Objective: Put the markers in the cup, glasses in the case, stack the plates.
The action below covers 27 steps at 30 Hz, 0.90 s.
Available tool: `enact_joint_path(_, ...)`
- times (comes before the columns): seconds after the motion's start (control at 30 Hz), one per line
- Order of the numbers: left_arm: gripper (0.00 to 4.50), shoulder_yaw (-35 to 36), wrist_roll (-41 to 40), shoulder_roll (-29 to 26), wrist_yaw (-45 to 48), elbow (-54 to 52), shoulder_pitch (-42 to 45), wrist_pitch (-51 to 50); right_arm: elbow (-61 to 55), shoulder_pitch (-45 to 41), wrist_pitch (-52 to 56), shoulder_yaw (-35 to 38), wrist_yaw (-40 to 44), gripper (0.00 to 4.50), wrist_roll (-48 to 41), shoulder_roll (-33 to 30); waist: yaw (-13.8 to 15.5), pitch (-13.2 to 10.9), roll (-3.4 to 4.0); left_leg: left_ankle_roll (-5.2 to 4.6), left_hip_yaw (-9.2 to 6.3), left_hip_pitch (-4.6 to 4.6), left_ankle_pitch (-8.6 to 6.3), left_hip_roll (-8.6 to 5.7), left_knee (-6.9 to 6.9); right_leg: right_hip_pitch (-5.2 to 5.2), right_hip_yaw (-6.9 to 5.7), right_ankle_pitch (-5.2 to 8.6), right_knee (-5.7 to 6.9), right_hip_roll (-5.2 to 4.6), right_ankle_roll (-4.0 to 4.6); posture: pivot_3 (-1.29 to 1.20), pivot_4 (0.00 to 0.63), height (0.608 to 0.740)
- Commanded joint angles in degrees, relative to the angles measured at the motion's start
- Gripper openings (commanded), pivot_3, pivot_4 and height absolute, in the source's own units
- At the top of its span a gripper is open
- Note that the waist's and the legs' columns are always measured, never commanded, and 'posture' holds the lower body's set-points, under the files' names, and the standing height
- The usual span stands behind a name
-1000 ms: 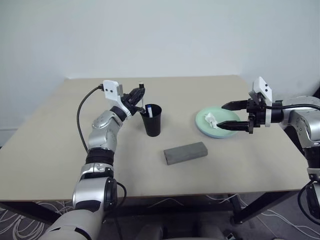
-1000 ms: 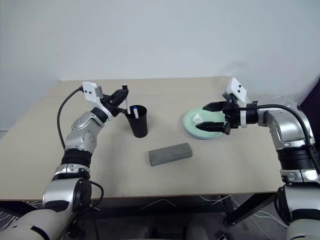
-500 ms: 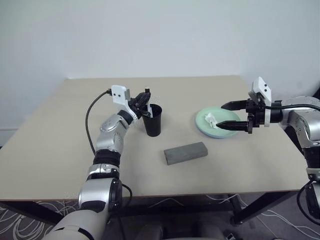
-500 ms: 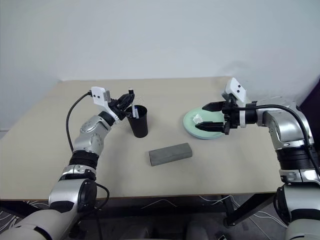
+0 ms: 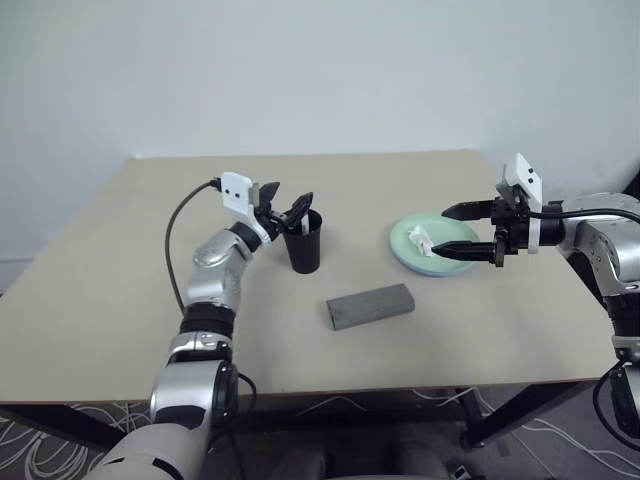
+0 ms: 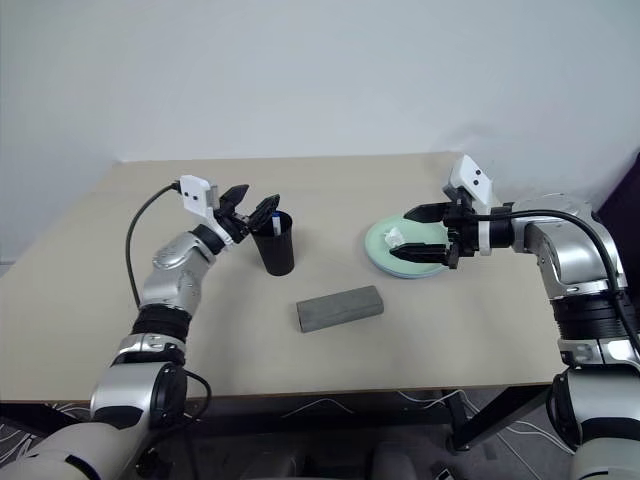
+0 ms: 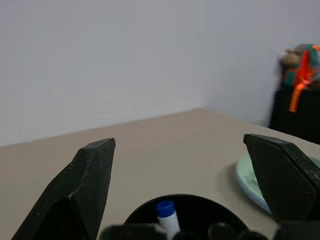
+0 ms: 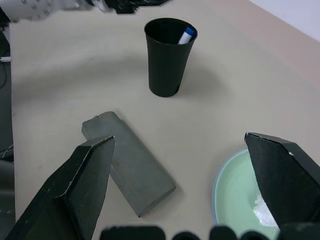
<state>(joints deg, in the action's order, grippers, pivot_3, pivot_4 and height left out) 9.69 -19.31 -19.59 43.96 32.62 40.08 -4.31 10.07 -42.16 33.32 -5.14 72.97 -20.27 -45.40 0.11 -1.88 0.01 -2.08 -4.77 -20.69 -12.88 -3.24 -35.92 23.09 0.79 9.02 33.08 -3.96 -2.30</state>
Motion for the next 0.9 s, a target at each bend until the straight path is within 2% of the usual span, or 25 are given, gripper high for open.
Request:
enact_joint_path(0.03, 4.42, 1.2, -4.32, -6.75, 5.52, -11.45, -3.06, -8.51, -1.11, -0.81, -0.58, 1.8, -0.14, 4.5, -0.66, -0.36, -0.22, 0.0, 0.01, 0.01, 0.01, 0.0, -0.01, 0.02, 0.02, 0.06, 0.01, 0.0, 0.04, 0.01, 0.0, 0.0, 0.0, 0.727)
enact_joint_path(0.23, 4.42, 3.58, -5.69, -21.36, 13.28, -20.28, -9.51, -13.49, 1.32, -1.19, -1.65, 1.56, -0.67, 4.5, -0.15, 0.63, -0.09, 0.0, 0.02, 0.09, 0.04, 0.02, -0.04, 0.14, 0.02, 0.11, -0.03, 0.08, 0.1, 0.05, 0.12, 0.0, 0.0, 0.727)
enact_joint_path(0.33, 4.42, 5.25, -6.77, -25.29, 14.63, -23.27, -11.9, -15.63, 2.07, -0.6, -1.94, 2.17, -0.88, 4.5, -0.4, 0.84, 0.08, 0.0, 0.03, 0.24, 0.01, 0.04, -0.13, 0.27, -0.01, 0.1, -0.06, 0.11, 0.06, 0.02, 0.15, 0.0, 0.0, 0.727)
enact_joint_path(0.6, 4.42, 9.97, -8.56, -28.31, 13.36, -29.54, -19.71, -19.11, -0.45, 1.53, -0.78, 4.42, -3.21, 4.5, -2.29, 2.08, 0.06, 0.0, 0.05, 0.22, 0.07, 0.01, -0.12, 0.48, 0.04, 0.13, -0.03, 0.09, 0.07, 0.02, 0.13, 0.0, 0.0, 0.727)
enact_joint_path(0.9, 4.42, 11.62, -10.55, -26.54, 9.87, -34.96, -25.46, -22.07, -4.18, 3.4, 1.24, 6.17, -6.15, 4.5, -4.42, 3.53, 0.04, 0.0, 0.05, 0.25, 0.68, 0.12, -0.14, 0.84, 0.09, 0.21, -0.05, 0.11, 0.05, 0.05, 0.16, 0.0, 0.0, 0.727)
